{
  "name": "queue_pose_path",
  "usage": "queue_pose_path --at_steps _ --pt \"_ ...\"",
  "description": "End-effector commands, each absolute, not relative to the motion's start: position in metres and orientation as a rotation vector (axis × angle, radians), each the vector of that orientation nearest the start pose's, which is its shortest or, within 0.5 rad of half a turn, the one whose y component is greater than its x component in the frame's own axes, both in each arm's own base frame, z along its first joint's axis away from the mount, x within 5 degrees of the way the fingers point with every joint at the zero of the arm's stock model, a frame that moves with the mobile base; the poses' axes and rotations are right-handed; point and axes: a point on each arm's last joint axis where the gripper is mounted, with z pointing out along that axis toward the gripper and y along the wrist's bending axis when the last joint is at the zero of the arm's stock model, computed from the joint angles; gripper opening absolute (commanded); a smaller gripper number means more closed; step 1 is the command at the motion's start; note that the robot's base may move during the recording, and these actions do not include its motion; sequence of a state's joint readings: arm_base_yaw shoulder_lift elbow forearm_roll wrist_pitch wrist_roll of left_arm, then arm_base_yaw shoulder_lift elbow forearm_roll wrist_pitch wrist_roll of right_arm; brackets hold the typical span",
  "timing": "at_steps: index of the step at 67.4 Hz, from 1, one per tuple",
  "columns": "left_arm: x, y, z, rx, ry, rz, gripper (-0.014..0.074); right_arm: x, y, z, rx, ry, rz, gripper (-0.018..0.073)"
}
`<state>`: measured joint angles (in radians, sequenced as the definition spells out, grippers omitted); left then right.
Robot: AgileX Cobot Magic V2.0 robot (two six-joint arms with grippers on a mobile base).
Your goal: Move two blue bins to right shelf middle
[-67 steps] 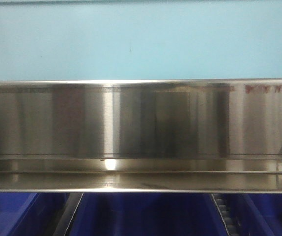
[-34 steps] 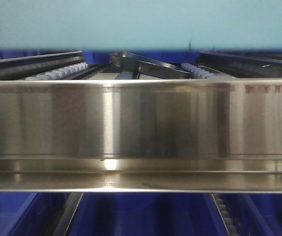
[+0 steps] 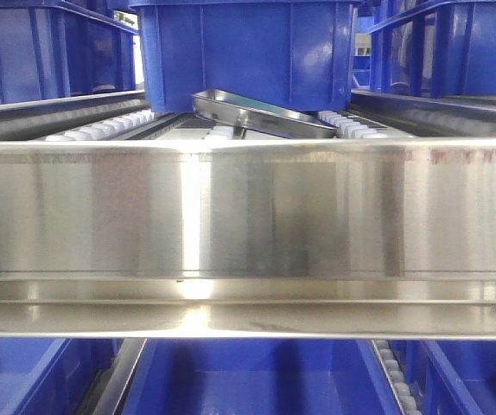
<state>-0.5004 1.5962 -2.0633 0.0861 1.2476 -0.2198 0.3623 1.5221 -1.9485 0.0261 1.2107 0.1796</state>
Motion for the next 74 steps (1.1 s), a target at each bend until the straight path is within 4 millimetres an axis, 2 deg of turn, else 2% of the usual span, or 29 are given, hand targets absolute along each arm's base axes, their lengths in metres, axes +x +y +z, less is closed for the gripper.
queue_pose_path --at_steps 1,27,74 --pt "0.274 -0.144 0.509 0.312 2.198 -0.326 -0.0111 0.280 0.106 0.498 -0.217 2.223 0.299 -0.0153" --pt "0.276 -0.144 0.508 0.310 2.199 -0.306 -0.0111 0.281 0.107 0.499 -0.216 2.211 0.302 -0.0153" --pt "0.284 -0.149 0.523 0.291 2.005 -0.363 -0.0111 0.281 0.107 0.499 -0.216 2.211 0.302 -0.0153"
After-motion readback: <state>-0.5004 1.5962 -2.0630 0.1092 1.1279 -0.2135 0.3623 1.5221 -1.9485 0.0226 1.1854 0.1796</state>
